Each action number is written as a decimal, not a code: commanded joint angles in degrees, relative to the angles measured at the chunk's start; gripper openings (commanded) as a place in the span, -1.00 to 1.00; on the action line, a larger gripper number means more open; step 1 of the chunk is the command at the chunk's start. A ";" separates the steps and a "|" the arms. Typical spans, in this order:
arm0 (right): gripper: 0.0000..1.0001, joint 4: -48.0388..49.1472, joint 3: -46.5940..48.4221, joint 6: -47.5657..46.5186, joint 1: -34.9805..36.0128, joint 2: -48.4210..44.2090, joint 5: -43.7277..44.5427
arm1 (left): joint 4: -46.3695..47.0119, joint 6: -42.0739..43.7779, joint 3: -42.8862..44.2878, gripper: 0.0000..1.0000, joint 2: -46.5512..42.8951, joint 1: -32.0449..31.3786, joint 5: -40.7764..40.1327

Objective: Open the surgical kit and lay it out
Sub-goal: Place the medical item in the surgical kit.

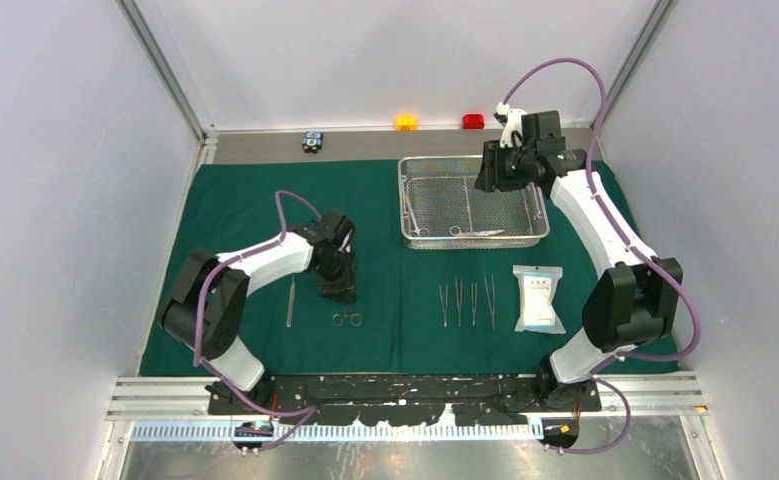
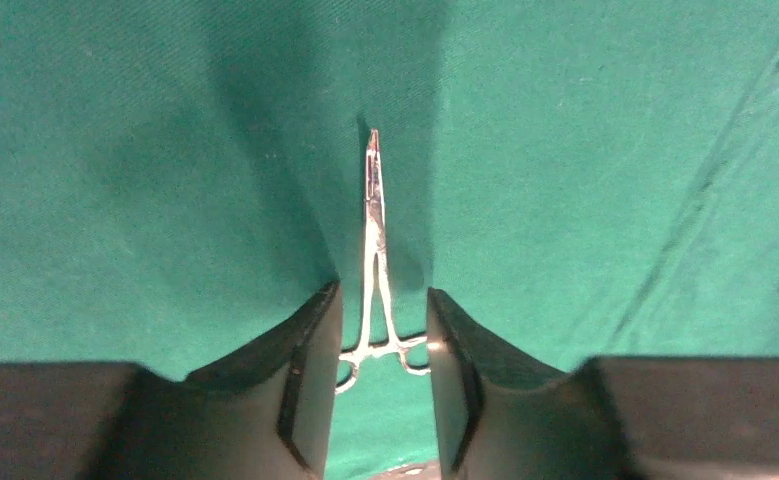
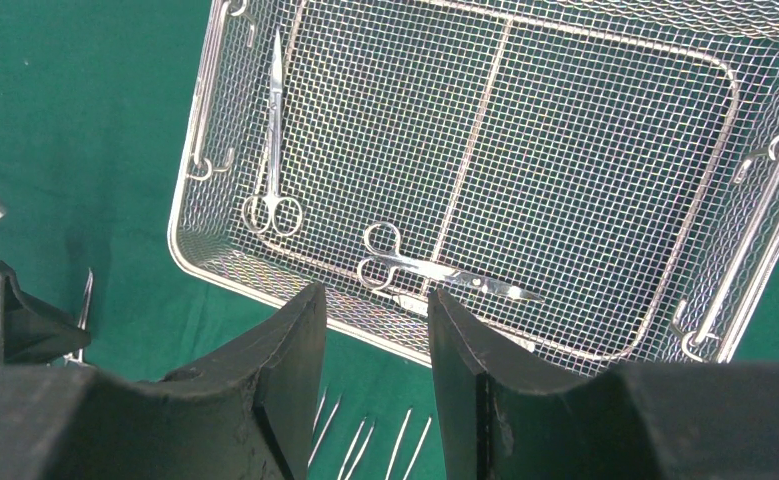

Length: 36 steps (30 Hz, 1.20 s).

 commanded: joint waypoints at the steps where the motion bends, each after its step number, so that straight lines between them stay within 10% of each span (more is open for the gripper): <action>1: -0.06 0.24 2.91 0.21 0.11 -0.21 -0.79 | 0.13 0.95 2.02 -0.11 -3.24 0.33 -0.37; 5: -0.05 -0.21 3.65 0.00 0.09 0.44 -0.98 | -0.37 2.78 3.99 0.23 -5.78 0.46 -0.33; 7: -0.04 -0.22 3.85 -0.25 0.12 0.83 -0.68 | -0.54 3.41 4.56 0.94 -7.36 0.99 -0.32; 8: -0.04 -0.27 3.98 -0.46 0.17 1.14 -0.64 | -0.64 3.57 4.84 0.99 -8.18 1.48 -0.32; 36: 0.27 3.92 15.37 -11.26 15.07 27.90 0.35 | -4.90 31.51 39.37 1.00 -0.12 5.16 -0.20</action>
